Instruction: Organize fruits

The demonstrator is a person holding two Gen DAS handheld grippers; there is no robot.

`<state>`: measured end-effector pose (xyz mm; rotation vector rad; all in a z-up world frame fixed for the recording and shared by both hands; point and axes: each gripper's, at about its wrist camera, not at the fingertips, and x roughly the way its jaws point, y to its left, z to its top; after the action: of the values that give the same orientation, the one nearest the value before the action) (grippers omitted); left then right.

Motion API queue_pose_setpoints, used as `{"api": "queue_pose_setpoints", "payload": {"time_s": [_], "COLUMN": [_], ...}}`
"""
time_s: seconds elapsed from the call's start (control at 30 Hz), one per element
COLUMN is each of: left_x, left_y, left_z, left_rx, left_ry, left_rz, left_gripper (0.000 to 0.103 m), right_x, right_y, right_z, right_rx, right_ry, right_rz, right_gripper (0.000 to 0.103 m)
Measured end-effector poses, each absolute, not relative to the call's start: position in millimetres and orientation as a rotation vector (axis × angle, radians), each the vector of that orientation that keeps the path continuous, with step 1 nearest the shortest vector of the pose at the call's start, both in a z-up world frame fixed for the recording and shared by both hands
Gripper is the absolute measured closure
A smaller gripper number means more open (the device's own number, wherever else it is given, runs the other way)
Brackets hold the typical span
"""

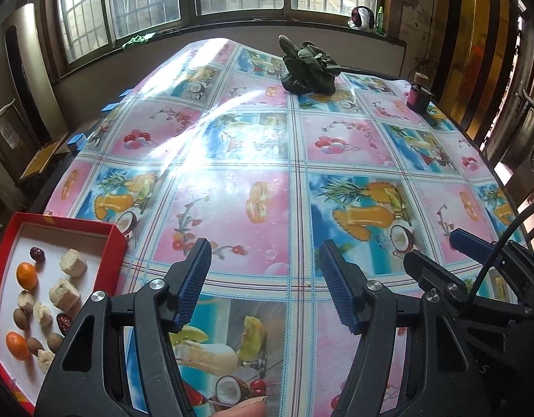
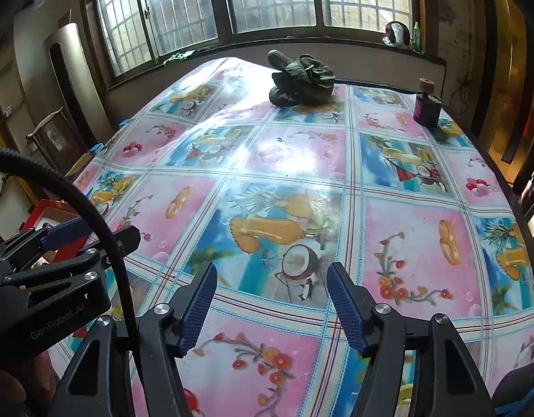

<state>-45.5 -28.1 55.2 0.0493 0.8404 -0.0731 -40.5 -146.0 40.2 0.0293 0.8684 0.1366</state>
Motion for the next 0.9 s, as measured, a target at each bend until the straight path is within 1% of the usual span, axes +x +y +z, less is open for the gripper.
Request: {"api": "queue_pose_setpoints", "payload": {"time_s": [0.33, 0.9], "left_x": [-36.4, -31.5], "left_y": [-46.7, -54.1], "left_z": [49.3, 45.6], "left_rx": [0.06, 0.071], "left_ry": [0.863, 0.869], "left_rz": [-0.096, -0.091], "left_gripper": [0.038, 0.038], "right_x": [-35.4, -33.3], "right_y": [-162.7, -166.3], "right_z": [32.7, 27.9], "right_rx": [0.014, 0.009], "right_ry": [0.888, 0.898], "right_rz": [0.106, 0.109], "right_gripper": [0.039, 0.039]}}
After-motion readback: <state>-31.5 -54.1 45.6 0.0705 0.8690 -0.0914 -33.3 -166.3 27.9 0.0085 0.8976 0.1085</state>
